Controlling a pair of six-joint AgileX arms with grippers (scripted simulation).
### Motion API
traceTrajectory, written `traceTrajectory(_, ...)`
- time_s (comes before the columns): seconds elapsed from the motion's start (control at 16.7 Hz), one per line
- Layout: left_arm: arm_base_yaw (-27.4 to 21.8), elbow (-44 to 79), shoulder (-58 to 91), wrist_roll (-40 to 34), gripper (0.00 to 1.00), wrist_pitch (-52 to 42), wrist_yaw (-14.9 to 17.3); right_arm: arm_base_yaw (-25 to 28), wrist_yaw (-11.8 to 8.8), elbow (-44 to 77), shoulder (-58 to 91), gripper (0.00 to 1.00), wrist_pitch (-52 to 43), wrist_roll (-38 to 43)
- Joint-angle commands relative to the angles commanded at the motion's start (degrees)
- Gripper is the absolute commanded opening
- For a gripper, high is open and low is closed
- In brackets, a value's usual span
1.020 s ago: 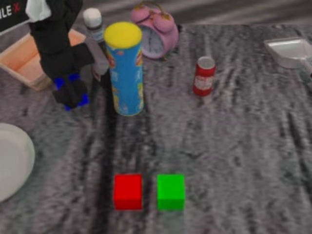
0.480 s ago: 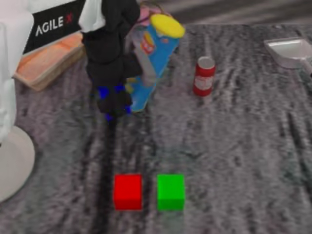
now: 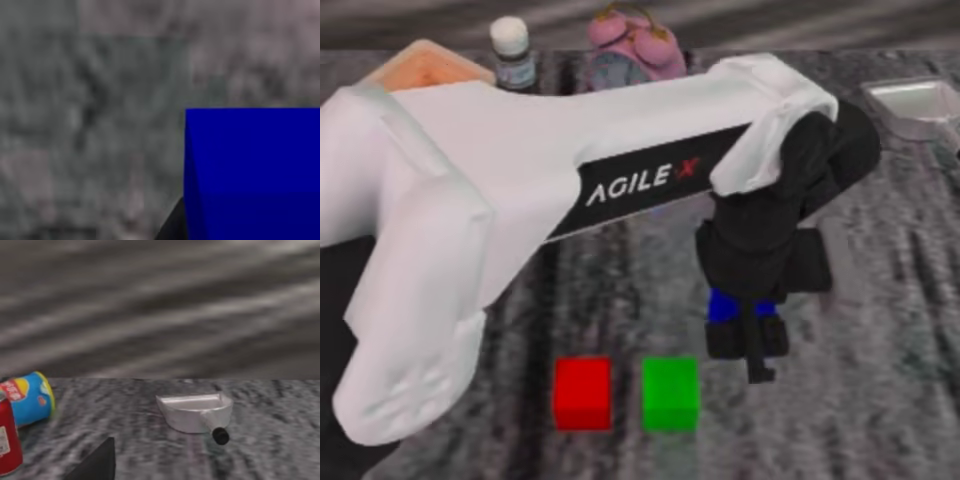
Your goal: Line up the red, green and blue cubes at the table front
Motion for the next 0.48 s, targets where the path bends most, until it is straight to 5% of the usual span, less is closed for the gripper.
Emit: traceTrajectory(0.48, -3.1, -0.1, -0.2, -1.6, 0.00, 0.1, 0.0, 0.0, 0.0, 0.0, 0.0, 1.00, 0.0, 0.0)
